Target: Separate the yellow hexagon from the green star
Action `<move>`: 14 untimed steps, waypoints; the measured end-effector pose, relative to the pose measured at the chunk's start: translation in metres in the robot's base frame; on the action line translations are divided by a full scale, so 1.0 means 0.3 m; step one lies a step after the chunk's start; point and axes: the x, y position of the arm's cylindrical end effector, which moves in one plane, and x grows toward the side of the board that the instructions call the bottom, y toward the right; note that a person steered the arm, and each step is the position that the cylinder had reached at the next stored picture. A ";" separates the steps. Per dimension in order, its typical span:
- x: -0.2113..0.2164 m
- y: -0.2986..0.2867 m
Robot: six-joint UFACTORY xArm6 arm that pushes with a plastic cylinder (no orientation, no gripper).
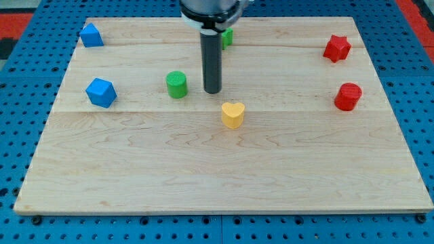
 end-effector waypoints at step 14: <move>0.302 0.475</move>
